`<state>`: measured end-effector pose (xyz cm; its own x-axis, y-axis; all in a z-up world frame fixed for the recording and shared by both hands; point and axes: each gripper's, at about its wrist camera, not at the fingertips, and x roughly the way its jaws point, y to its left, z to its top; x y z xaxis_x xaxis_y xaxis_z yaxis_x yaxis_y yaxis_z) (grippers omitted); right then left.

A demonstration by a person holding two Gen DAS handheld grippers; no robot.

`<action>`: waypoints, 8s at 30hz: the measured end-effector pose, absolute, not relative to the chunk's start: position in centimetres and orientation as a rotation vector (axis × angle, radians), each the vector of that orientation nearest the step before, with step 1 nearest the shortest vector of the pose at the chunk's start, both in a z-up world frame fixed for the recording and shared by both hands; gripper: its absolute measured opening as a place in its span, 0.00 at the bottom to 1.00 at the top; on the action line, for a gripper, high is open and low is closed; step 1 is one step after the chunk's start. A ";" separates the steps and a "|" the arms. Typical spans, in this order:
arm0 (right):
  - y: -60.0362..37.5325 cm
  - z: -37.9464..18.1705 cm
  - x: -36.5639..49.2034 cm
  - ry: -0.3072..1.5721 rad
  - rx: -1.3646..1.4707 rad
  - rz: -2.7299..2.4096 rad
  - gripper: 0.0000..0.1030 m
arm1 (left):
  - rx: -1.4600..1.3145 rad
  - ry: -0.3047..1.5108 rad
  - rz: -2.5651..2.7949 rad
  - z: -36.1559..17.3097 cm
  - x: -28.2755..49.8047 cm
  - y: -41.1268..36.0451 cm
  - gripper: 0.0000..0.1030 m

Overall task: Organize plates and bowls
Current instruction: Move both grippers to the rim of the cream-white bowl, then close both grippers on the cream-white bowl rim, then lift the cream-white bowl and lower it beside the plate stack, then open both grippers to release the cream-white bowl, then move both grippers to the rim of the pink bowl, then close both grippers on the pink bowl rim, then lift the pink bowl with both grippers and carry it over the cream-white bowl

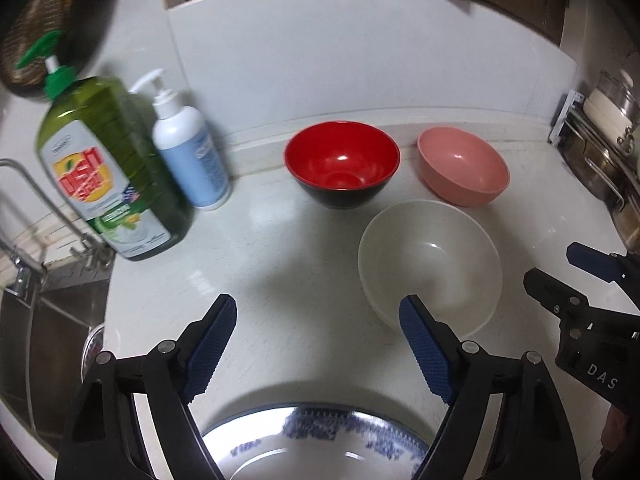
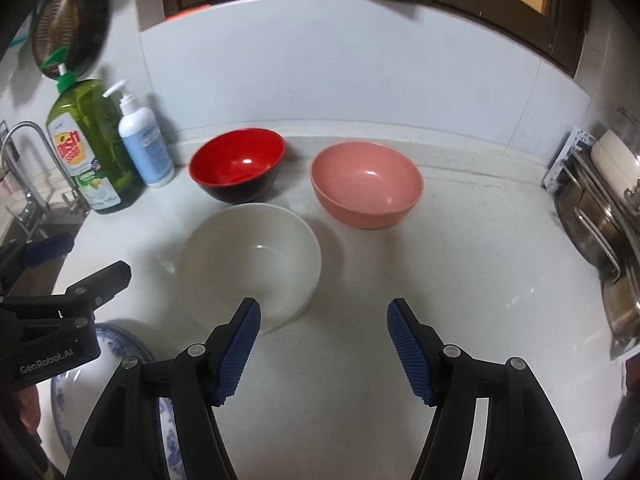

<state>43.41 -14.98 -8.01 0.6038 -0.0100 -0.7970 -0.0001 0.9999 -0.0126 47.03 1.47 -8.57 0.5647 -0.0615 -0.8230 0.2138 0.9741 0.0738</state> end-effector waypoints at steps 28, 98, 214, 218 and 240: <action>-16.4 -13.3 49.8 1.153 0.138 0.051 0.19 | 0.130 1.180 -0.285 -14.9 53.5 -1.4 0.13; -27.1 -12.1 32.8 1.246 0.167 -0.029 0.10 | 0.139 1.248 -0.436 -15.0 36.7 -12.8 0.13; -28.6 -12.4 59.8 1.241 0.301 0.009 0.08 | 0.022 1.177 -0.286 -13.0 64.4 -13.3 0.08; -28.8 -11.2 58.8 1.225 0.300 0.000 0.08 | 0.024 1.149 -0.316 -11.7 62.6 -13.1 0.08; -26.7 -4.3 46.5 1.077 0.290 -0.084 0.09 | 0.076 1.023 -0.432 -5.6 49.7 -13.3 0.08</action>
